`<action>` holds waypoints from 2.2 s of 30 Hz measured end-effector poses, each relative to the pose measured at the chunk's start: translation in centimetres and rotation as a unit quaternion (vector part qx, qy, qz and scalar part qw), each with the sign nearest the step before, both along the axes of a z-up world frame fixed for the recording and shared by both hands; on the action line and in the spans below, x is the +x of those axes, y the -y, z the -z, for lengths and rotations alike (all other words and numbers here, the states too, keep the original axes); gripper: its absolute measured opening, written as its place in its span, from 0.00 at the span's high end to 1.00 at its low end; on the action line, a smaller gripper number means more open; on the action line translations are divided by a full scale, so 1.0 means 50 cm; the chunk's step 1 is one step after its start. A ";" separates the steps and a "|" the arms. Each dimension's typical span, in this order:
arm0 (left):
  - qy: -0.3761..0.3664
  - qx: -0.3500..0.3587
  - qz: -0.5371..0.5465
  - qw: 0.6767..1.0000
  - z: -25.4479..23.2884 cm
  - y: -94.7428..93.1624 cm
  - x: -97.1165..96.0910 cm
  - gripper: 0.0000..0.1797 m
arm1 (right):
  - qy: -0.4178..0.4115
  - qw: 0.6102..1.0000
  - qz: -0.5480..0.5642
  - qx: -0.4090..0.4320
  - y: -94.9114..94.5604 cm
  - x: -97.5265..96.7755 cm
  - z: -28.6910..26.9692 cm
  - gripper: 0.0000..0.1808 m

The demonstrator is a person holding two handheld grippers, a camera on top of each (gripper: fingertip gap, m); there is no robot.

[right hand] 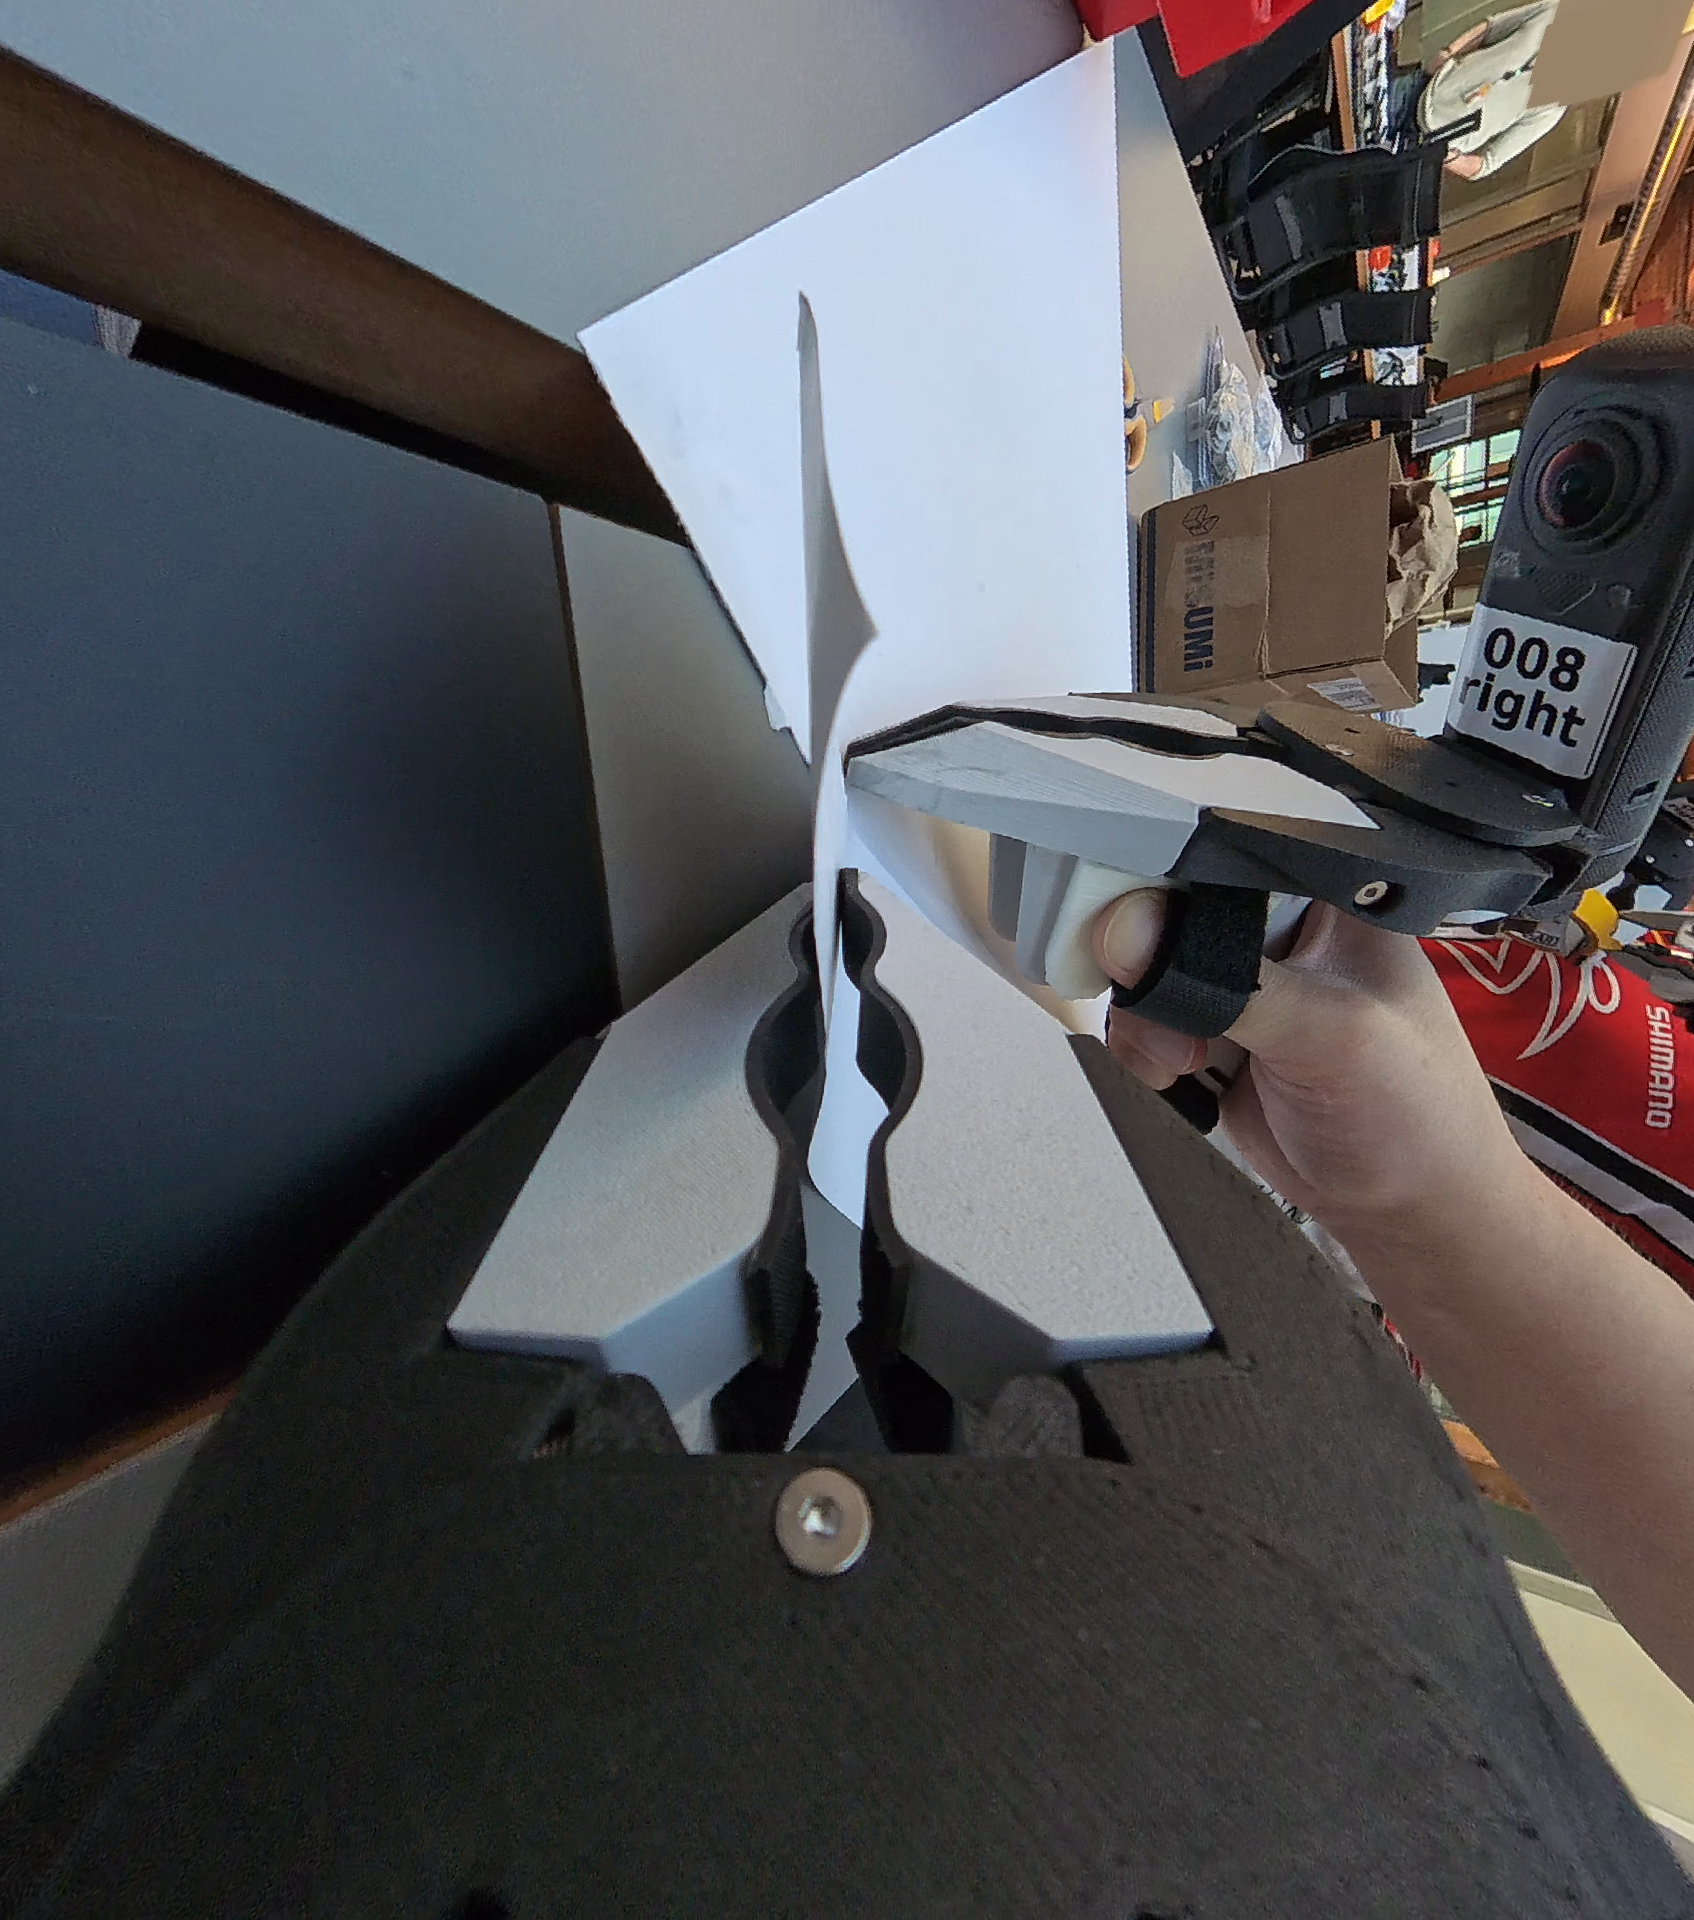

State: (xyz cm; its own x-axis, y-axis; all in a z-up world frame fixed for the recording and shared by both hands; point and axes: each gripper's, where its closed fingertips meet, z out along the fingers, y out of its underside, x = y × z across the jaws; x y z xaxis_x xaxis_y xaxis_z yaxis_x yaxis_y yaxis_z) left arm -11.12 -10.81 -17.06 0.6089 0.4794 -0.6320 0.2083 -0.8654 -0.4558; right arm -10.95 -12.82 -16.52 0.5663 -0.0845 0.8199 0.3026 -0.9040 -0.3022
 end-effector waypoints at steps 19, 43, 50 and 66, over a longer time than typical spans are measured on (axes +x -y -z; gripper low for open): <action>-0.007 0.001 0.004 1.000 0.000 0.000 -0.001 0.99 | 0.092 0.995 -0.002 -0.039 0.008 0.008 -0.020 0.97; -0.003 -0.022 -0.024 0.999 -0.001 0.028 0.010 1.00 | 0.073 0.994 0.040 -0.068 0.036 0.026 -0.004 1.00; -0.012 -0.022 -0.011 1.000 -0.001 0.028 0.011 0.99 | 0.061 0.996 0.008 -0.066 0.037 0.023 -0.003 1.00; -0.033 -0.035 0.002 0.999 -0.001 0.028 0.012 0.99 | 0.077 0.995 -0.017 -0.059 0.016 0.024 -0.005 1.00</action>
State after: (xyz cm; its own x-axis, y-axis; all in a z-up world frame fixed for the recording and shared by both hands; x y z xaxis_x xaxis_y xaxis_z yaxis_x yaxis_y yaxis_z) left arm -10.53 -12.21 -17.01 0.5665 0.4303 -0.7028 0.1773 -0.8965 -0.4060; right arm -9.77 -13.63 -16.26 0.4337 0.0336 0.9004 0.3678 -0.9189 -0.1429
